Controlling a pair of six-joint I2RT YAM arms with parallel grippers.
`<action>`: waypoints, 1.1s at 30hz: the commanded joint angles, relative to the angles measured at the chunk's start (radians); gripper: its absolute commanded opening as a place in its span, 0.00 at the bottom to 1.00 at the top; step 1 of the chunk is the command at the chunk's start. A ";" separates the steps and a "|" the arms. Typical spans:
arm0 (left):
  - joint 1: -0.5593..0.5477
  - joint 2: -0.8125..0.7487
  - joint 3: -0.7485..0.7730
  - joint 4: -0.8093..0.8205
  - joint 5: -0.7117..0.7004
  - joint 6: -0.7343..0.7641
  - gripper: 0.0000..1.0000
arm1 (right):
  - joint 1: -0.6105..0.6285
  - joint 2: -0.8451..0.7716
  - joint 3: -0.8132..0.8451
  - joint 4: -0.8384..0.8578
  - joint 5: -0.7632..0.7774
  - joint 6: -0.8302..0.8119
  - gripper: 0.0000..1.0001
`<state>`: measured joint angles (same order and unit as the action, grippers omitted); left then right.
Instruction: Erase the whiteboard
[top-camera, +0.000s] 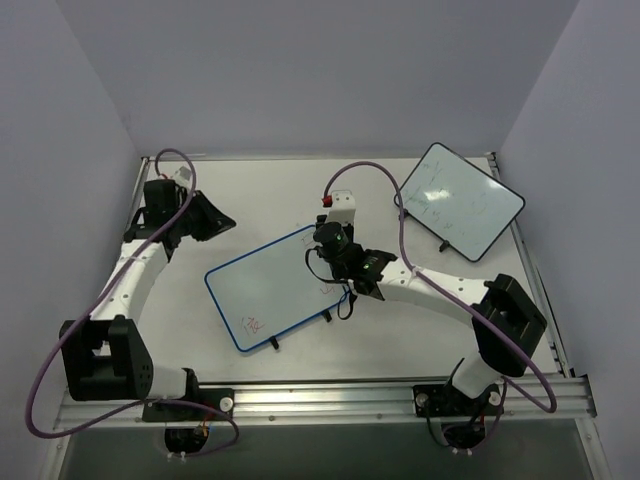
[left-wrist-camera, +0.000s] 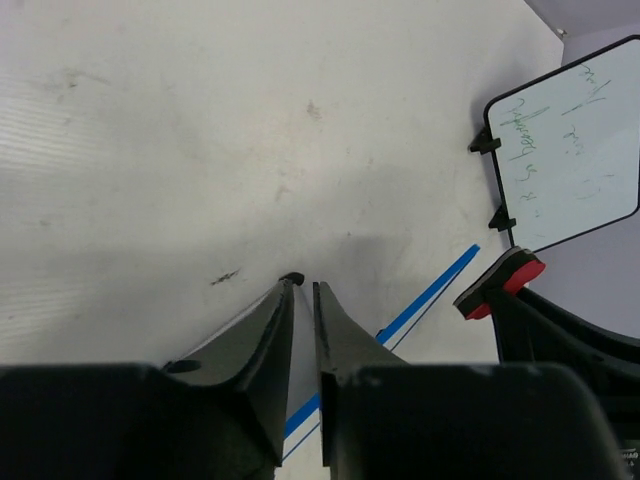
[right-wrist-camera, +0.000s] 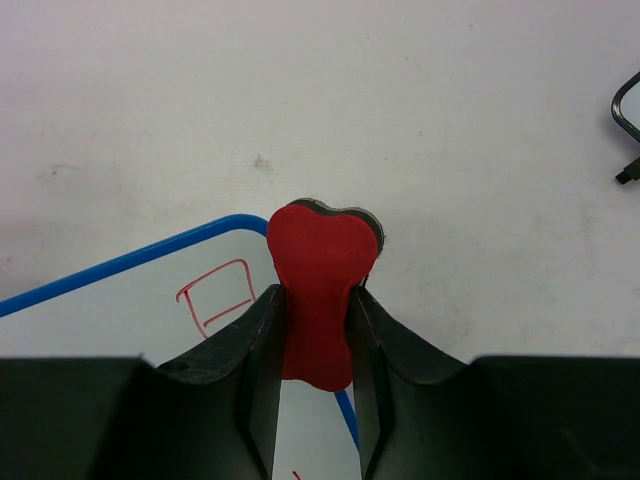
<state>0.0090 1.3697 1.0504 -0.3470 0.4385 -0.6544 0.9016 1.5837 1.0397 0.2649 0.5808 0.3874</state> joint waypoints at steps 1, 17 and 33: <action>-0.107 0.078 0.114 0.022 -0.112 -0.017 0.17 | -0.010 -0.016 0.049 0.023 -0.013 -0.033 0.00; -0.259 0.267 0.220 0.040 -0.159 -0.013 0.03 | -0.017 -0.025 -0.003 0.097 -0.139 -0.071 0.00; -0.319 0.342 0.263 0.075 -0.132 -0.033 0.02 | -0.020 -0.074 -0.072 0.109 -0.274 -0.140 0.00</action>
<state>-0.3012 1.7054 1.2613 -0.3298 0.2916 -0.6773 0.8898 1.5593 0.9638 0.3481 0.3302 0.2768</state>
